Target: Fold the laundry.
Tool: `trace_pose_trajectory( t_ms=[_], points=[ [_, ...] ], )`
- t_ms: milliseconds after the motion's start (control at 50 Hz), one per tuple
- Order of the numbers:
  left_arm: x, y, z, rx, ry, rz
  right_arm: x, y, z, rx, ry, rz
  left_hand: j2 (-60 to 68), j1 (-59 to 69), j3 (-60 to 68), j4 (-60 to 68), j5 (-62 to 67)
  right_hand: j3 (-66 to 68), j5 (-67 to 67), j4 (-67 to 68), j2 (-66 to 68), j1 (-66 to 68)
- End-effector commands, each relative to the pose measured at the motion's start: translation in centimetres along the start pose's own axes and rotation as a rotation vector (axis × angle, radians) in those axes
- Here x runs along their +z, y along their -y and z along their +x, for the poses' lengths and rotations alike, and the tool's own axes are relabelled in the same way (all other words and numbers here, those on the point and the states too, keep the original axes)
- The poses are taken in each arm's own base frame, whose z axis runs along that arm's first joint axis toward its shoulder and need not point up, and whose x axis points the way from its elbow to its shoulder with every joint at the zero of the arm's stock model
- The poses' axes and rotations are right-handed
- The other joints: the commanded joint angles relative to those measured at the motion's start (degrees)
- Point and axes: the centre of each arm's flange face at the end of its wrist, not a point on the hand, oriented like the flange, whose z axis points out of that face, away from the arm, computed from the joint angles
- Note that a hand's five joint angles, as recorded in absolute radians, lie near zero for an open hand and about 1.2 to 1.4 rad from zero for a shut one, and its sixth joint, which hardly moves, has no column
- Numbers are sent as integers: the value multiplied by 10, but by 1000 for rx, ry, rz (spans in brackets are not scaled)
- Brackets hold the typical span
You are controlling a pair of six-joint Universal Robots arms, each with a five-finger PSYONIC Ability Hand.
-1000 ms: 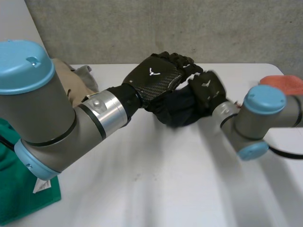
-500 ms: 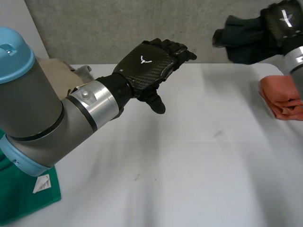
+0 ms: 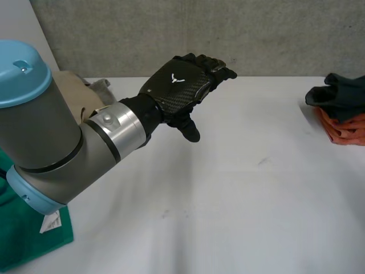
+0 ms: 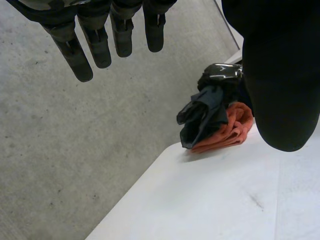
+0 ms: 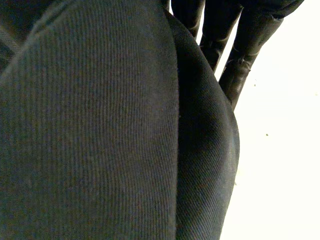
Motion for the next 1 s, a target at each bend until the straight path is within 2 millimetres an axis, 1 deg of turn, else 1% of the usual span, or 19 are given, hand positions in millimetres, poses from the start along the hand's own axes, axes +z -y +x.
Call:
trace_pose_trajectory(
  t_ms=[20,120,140,160,180,200,300,420,520,560,640,740,800,820,840,900,920,980,1000],
  points=[
    [0,-1,1,-2,-1,-3,-21,-21,-4,33,40,-47,10,17,10,12,3,136,189,125,136,279],
    [0,0,7,-4,-18,-2,-27,-26,-4,38,34,-56,9,15,9,11,1,136,189,125,136,279],
    [0,1,9,-3,-22,1,-28,-27,-4,40,31,-59,10,17,10,12,3,108,161,97,108,251],
    [0,1,10,-4,-26,0,-28,-26,-3,40,29,-59,10,17,10,12,3,-65,-12,-76,-65,78],
    [-1,1,12,-3,-30,1,-27,-25,-3,42,28,-60,10,17,10,12,3,-440,-387,-451,-440,-297],
    [-1,2,13,-3,-32,2,-27,-24,-2,44,26,-61,10,17,10,12,3,-564,-511,-575,-564,-421],
    [-1,4,16,-3,-40,8,-26,-20,0,51,19,-69,10,17,10,12,3,-564,-511,-575,-564,-421],
    [-1,6,21,-3,-51,12,-30,-24,-1,74,-15,-106,10,17,10,12,3,-564,-511,-575,-564,-421],
    [-2,6,23,-2,-56,12,-25,-27,-3,51,-61,-104,10,17,10,12,3,-564,-511,-575,-564,-421],
    [-2,7,24,-2,-56,12,-16,-29,-8,34,-70,-91,10,17,10,12,3,-564,-511,-575,-564,-421],
    [-2,8,24,-1,-57,15,-7,-35,-22,50,-65,-114,12,19,12,14,4,-564,-511,-575,-564,-421],
    [-3,9,28,-2,-66,16,-8,-35,-29,44,-66,-155,12,19,12,14,4,-564,-511,-575,-564,-421],
    [-4,8,30,-2,-71,14,-10,-26,-26,49,-81,-172,12,19,12,14,4,-564,-511,-575,-564,-421],
    [-4,8,30,-2,-71,13,-12,-23,-25,51,-83,-177,12,19,12,14,4,-564,-511,-575,-564,-421],
    [-4,8,30,-4,-72,10,-13,-14,-25,47,-84,-182,12,19,12,14,4,-564,-511,-575,-564,-421],
    [-5,7,31,-6,-74,7,-23,-4,-22,58,-97,-212,12,19,12,14,4,-564,-511,-575,-564,-421],
    [-6,8,32,-5,-74,8,-35,3,-10,53,-124,-239,12,19,12,14,4,-564,-511,-575,-564,-421],
    [-7,9,32,-4,-75,10,-60,16,16,30,-184,-291,12,19,12,14,4,-564,-511,-575,-564,-421],
    [-8,10,32,-6,-75,10,-65,19,21,22,-199,-301,12,19,12,14,4,-564,-511,-575,-564,-421]
  ],
)
